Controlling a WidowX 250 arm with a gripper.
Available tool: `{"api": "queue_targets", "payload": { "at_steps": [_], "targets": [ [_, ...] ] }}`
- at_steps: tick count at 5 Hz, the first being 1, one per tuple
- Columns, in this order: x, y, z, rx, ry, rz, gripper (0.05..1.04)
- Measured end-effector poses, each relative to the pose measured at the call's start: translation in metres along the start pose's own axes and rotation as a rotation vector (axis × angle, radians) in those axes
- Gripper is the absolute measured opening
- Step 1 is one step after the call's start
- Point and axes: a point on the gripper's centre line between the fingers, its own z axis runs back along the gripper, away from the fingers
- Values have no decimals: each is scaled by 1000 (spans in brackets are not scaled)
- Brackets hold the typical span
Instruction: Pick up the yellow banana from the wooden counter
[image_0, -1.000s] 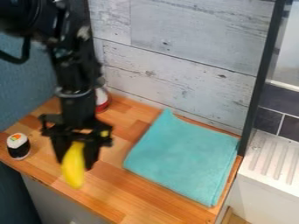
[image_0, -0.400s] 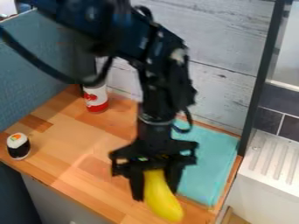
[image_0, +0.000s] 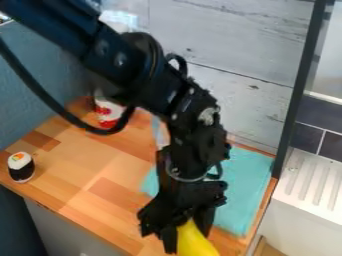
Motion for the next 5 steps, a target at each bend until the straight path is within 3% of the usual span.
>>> {"api": "queue_targets", "payload": {
  "at_steps": [2,3,4,5],
  "targets": [
    [13,15,-12,-9,0,191,617],
    [13,18,-17,14,38,253,617],
    [8,25,-23,77,79,276,668],
    [9,21,-20,81,101,280,969]
  ]
}}
